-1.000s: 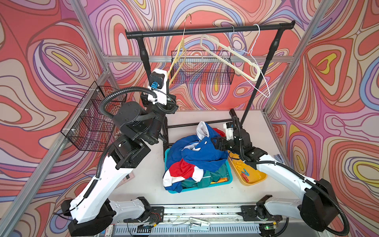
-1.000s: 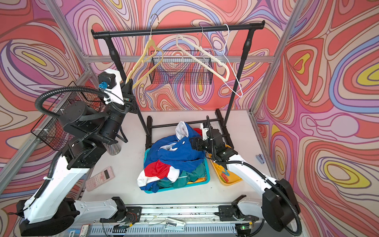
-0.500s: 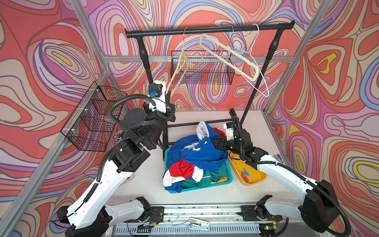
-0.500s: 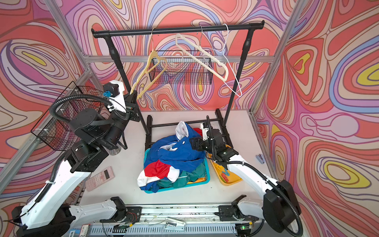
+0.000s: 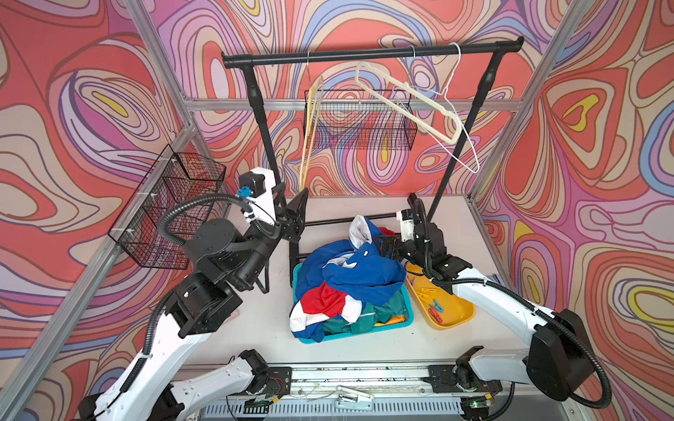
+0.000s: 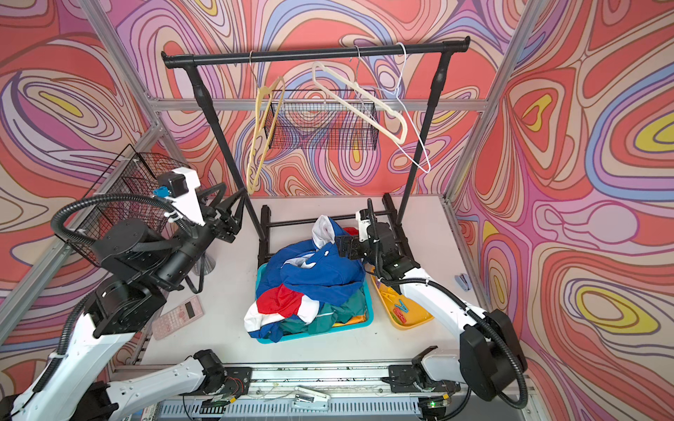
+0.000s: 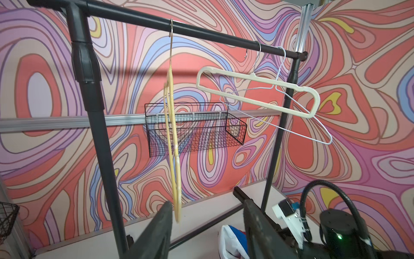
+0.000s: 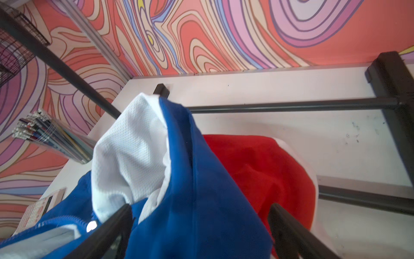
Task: Remove the clothespins securing jackets to the hanger
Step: Place the hanger on the clothesline, then adjust the jacket in the basket.
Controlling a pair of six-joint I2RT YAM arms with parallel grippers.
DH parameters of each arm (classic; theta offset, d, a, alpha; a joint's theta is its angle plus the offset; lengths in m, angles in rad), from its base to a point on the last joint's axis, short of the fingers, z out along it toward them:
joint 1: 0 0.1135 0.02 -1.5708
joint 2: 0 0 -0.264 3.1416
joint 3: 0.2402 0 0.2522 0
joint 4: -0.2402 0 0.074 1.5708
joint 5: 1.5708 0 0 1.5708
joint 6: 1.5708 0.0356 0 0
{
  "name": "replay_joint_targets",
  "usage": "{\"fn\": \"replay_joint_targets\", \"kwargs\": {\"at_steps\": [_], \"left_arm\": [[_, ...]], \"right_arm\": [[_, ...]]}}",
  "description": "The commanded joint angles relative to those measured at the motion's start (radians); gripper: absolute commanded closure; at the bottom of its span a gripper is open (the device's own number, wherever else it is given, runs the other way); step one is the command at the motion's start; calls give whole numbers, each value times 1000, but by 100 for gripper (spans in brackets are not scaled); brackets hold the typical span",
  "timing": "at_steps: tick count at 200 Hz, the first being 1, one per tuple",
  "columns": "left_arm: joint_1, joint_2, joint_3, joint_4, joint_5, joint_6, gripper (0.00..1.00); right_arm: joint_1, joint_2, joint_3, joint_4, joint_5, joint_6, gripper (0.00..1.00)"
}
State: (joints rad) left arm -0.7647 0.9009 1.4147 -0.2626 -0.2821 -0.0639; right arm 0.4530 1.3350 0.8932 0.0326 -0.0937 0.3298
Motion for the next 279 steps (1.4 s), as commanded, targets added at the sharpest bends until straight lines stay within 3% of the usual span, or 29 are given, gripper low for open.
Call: {"fn": "replay_joint_targets", "kwargs": {"at_steps": [1, 56, 108, 123, 138, 153, 192, 223, 253, 279], "left_arm": [[-24, -65, -62, -29, 42, -75, 43], [-131, -157, -229, -94, -40, -157, 42], [-185, -254, -429, -207, -68, -375, 47], [-226, -280, -468, -240, -92, -430, 49], [-271, -296, -507, -283, -107, -493, 52], [-321, -294, -546, -327, -113, -560, 56], [-511, -215, -639, -378, -186, -698, 59], [-524, -93, -740, -317, -171, -773, 63], [-512, -16, -851, -179, -240, -775, 67], [-399, 29, -890, -101, -212, -731, 72]], "right_arm": [[-34, 32, 28, 95, -30, 18, 2], [-38, 90, 36, 142, -87, 18, 2], [-40, 117, 24, 129, -104, 25, 7], [-38, 129, 24, 137, -150, 32, 17], [-37, 142, 19, 141, -189, 53, 40], [-38, 139, -6, 160, -215, 78, 56], [-39, 117, -50, 191, -237, 108, 79], [-38, 108, -46, 185, -280, 133, 100], [9, 74, -76, 174, -265, 157, 100], [116, 53, -95, 145, -192, 174, 100]]}}
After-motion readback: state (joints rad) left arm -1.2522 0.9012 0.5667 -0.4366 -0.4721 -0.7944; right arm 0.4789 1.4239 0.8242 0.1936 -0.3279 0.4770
